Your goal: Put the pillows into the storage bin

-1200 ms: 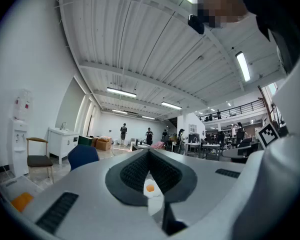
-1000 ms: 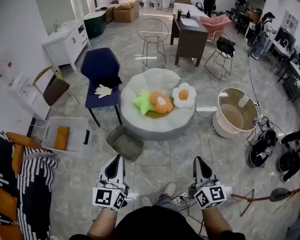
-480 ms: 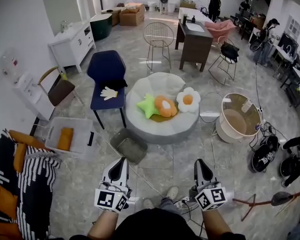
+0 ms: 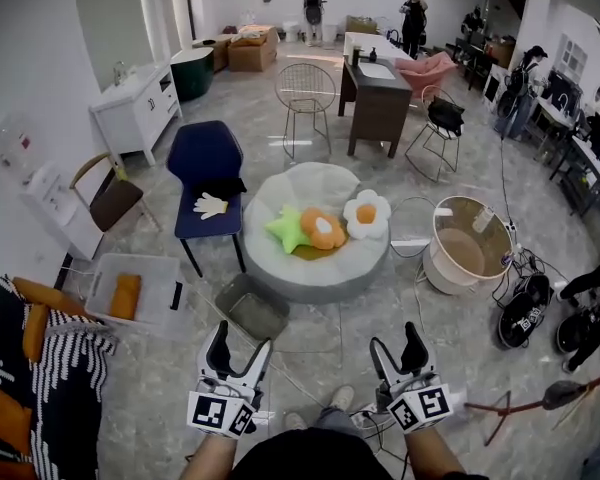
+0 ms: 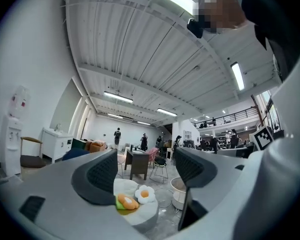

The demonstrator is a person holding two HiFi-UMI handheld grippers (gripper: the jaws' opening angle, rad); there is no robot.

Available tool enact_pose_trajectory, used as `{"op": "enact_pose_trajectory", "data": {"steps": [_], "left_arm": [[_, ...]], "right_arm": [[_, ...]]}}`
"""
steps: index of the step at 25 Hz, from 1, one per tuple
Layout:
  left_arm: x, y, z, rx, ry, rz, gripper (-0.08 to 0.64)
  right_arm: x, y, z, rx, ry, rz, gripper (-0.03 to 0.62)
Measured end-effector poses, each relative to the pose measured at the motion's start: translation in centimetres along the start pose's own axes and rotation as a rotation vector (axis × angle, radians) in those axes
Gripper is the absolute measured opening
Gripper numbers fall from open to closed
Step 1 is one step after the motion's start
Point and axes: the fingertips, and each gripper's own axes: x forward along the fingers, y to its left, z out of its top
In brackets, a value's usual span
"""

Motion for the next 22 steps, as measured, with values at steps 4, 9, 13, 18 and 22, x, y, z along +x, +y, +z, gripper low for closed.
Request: {"op": "enact_pose_trajectory", "data": {"steps": [4,9,13,18,22], "left_arm": [[0.4,0.1,-1.0,-0.015,0.014,-0.009,0.365],[0.8,0.5,-1.1,0.015,0.008,0.007,0.369],[2.0,1.5,-1.4,0.019,0.016,0.029,0.373],[4.6,2.2,-1.6,0.020,0.032,0.056,0.373],[7.5,2.6,-1.8,0.020,0.041,0.079,0.373]], "right_arm": [[-0.5,-0.9,-0.4,0.008,0.004,-0.032,0.327],[-0.2,-2.5,-0.8,0.010,0.021,-0.058,0.328],[1.4,-3.3,-0.9,0.016,0.023,-0.056,0.328],[4.9,-4.9,-0.9,0.040,0.037,-0.028,0.328],[8.0,-6.6,-0.4,0.040,0.054,0.003,0.327]]}}
